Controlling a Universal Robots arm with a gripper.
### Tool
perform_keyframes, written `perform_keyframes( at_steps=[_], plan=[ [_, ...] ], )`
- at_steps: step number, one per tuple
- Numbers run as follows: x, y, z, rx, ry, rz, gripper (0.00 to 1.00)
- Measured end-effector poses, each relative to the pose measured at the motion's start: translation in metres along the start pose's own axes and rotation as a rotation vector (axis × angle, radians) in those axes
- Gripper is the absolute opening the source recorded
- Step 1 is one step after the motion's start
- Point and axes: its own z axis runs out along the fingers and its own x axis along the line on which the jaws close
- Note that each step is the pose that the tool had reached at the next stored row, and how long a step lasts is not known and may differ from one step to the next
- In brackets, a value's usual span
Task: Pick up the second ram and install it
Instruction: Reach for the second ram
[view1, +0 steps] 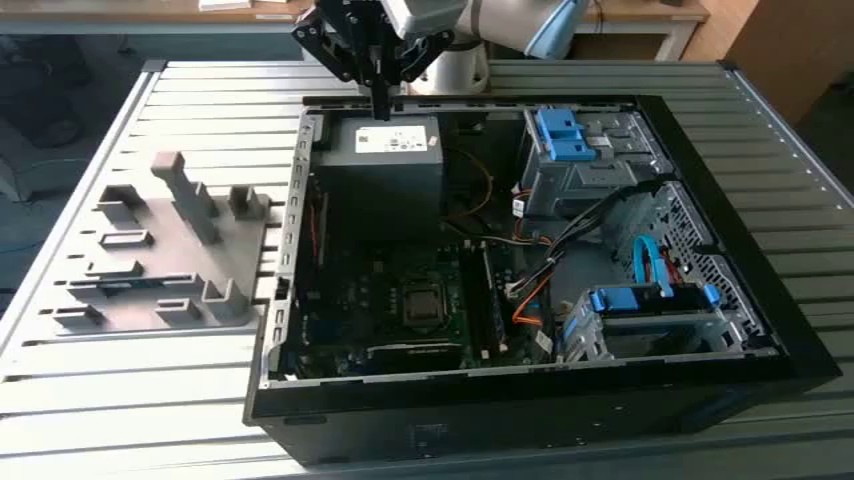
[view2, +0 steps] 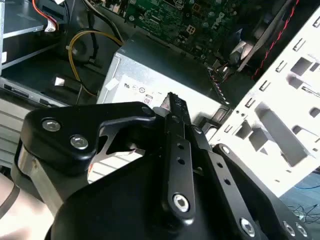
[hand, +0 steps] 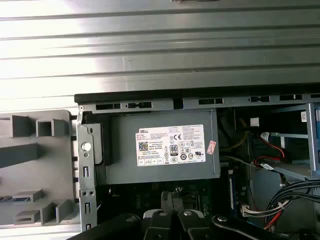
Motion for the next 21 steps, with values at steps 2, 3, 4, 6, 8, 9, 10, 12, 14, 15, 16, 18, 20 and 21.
perform_keyframes(
  at_steps=[2, 3, 4, 6, 8, 9, 10, 12, 14, 15, 16, 18, 20, 21],
  plan=[
    [0.0, 0.0, 0.0, 0.0, 0.0, 0.0, 0.1],
    [0.0, 0.0, 0.0, -0.0001, -0.0001, 0.0, 0.1],
    [0.0001, 0.0, 0.0, 0.0, -0.0001, 0.0, 0.1],
    [0.0018, -0.0002, -0.0001, 0.0001, 0.0, 0.0, 0.1],
    [0.0071, -0.0005, -0.0002, -0.0001, -0.0004, 0.0, 0.1],
    [0.0108, -0.0008, -0.0003, -0.0001, -0.0007, 0.0, 0.1],
    [0.0156, -0.0012, -0.0004, -0.0002, -0.0014, 0.0, 0.1],
    [0.0245, -0.0018, -0.0007, -0.0002, -0.003, 0.0, 0.1],
    [0.0335, -0.0025, -0.0009, -0.0003, -0.0043, 0.0, 0.1],
    [0.0379, -0.0029, -0.001, -0.0004, -0.0047, 0.0, 0.1],
    [0.0426, -0.0032, -0.0012, -0.0004, -0.0051, 0.0, 0.1],
    [0.0517, -0.0039, -0.0014, -0.0005, -0.006, 0.0, 0.1],
    [0.0606, -0.0046, -0.0016, -0.0005, -0.0069, 0.0, 0.1],
    [0.0651, -0.0049, -0.0017, -0.0006, -0.0074, 0.0, 0.1]
  ],
)
